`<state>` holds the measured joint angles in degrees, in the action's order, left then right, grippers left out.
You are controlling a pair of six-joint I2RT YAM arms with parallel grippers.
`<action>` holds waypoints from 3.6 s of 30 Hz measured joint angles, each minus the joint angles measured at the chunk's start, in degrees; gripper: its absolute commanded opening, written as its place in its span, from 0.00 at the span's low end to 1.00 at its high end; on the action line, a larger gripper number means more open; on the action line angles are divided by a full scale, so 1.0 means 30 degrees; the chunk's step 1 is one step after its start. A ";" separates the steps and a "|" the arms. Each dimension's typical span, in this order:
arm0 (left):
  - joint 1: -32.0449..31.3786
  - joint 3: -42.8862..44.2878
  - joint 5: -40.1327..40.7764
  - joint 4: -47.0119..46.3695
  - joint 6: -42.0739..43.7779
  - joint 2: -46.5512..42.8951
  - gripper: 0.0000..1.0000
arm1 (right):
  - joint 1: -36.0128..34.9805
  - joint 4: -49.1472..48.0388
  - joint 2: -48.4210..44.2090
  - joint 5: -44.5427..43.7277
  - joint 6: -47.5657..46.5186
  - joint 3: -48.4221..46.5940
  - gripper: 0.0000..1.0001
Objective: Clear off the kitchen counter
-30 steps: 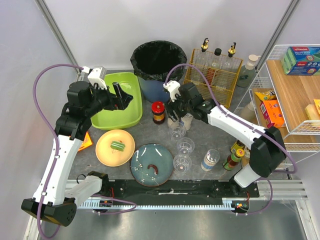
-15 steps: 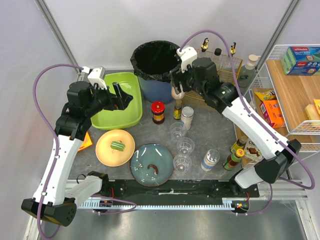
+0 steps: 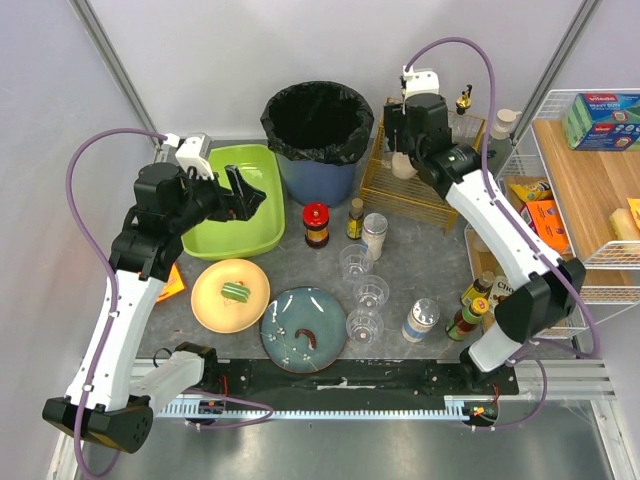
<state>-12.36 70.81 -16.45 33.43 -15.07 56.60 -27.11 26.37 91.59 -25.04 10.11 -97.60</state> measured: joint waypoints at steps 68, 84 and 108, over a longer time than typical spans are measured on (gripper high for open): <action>0.0000 0.0066 0.0962 0.0423 0.0015 0.0277 0.95 | 0.1188 -0.9806 0.5646 -0.2601 0.4379 0.4554 0.92; 0.0000 0.0066 0.0845 0.0554 0.0015 0.0102 0.96 | 0.1166 -0.6237 0.0823 0.0350 0.3985 0.4597 0.98; 0.0000 -0.0342 -0.0146 -0.1406 -0.0372 0.0663 0.95 | -0.2528 -0.0656 -0.2783 0.6936 0.0903 1.0120 0.98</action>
<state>-12.36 69.78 -16.88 29.21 -16.19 58.59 -34.70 24.40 83.24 -4.23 12.82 -67.24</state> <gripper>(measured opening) 0.950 0.982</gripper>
